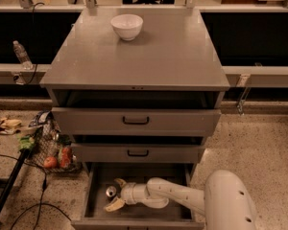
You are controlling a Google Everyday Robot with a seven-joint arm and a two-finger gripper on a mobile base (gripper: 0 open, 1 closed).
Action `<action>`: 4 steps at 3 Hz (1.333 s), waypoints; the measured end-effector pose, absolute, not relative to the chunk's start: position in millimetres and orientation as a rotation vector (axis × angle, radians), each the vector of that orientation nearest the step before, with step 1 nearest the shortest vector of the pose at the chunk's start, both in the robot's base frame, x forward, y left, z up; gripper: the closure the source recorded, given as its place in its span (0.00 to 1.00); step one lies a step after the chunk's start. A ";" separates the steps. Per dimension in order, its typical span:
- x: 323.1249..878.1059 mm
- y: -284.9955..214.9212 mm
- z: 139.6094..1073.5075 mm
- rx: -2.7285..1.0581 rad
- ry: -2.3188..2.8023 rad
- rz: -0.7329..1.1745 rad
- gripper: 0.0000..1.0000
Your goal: Pick redbull can from bottom drawer and place on counter
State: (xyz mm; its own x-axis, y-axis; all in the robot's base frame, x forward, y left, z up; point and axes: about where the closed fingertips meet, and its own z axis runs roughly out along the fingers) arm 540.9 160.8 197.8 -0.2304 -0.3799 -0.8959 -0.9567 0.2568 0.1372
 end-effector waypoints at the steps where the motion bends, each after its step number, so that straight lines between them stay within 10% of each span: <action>1: 540.9 171.8 195.4 -1.247 1.714 0.969 0.41; 4: 552.0 76.8 289.4 -1.162 1.672 0.858 1.00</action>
Offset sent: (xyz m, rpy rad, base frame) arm -0.0044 0.0038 0.0071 0.1110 -0.0277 0.0790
